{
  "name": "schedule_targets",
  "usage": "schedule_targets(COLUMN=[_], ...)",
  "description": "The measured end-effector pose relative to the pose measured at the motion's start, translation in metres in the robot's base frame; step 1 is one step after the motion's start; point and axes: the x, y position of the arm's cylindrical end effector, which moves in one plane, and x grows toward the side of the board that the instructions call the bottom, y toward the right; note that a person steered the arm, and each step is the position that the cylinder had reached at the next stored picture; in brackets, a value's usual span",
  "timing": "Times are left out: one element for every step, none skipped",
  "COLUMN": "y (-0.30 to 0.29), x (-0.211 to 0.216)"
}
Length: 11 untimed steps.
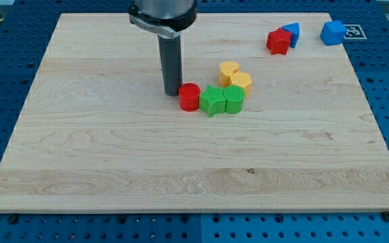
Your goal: Push the cube into the right of the triangle
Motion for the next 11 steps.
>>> schedule_targets(y=[-0.028, -0.067, -0.054, 0.009, 0.098, 0.184, 0.278, 0.366, 0.387, 0.367, 0.313], x=[-0.012, -0.067, -0.124, -0.172, -0.202, -0.222, -0.223, -0.200, -0.178, -0.165, -0.165])
